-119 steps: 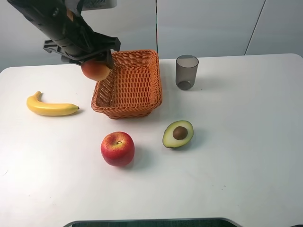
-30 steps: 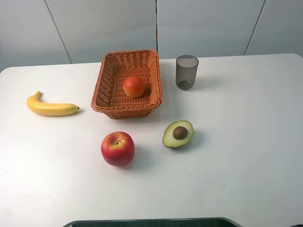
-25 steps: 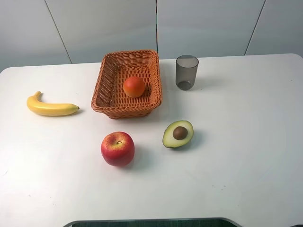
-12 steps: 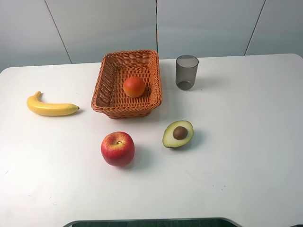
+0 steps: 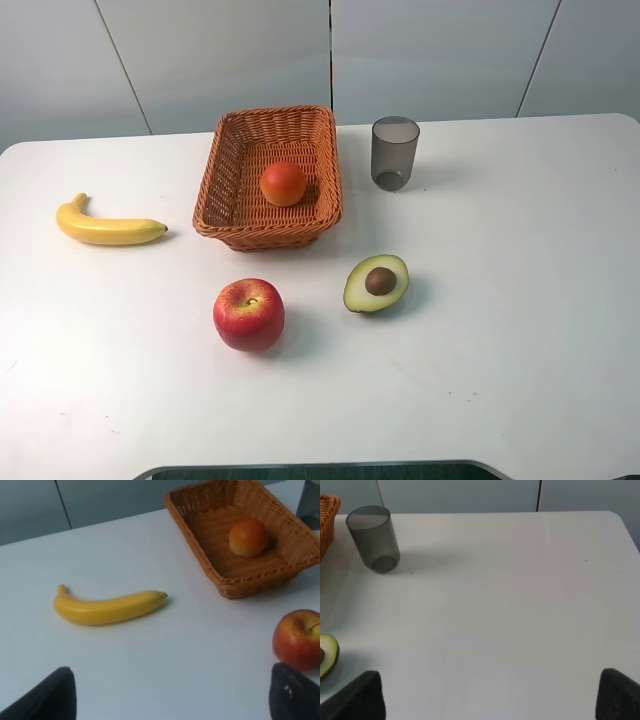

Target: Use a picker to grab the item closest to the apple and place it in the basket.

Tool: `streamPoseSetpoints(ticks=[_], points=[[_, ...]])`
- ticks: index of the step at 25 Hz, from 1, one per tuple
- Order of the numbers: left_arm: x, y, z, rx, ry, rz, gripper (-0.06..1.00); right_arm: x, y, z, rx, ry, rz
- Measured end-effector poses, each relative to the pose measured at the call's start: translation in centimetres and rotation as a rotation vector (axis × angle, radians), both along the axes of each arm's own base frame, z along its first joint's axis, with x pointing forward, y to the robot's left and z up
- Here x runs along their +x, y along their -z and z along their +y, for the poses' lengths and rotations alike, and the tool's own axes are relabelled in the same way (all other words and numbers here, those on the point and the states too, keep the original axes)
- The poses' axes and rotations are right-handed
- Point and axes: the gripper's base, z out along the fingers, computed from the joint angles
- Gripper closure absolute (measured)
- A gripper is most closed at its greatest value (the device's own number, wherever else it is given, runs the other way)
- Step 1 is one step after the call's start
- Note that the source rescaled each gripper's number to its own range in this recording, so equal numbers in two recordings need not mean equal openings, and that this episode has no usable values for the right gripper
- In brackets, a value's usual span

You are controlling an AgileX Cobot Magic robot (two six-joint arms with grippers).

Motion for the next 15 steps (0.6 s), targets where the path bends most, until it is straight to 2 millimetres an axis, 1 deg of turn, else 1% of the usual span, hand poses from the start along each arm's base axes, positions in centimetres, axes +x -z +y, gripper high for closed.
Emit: streamPoseSetpoints(ticks=[5,10,15], points=[[0.0,0.1,0.0,0.000,0.001,0.008,-0.05,0.0,0.0,0.0,0.000,0.000,0.000],[-0.4,0.9,0.0,0.018,0.002,0.101,-0.05,0.0,0.0,0.0,0.000,0.000,0.000],[-0.4,1.0,0.0,0.020,0.000,0.113,-0.05,0.0,0.0,0.0,0.000,0.000,0.000]])
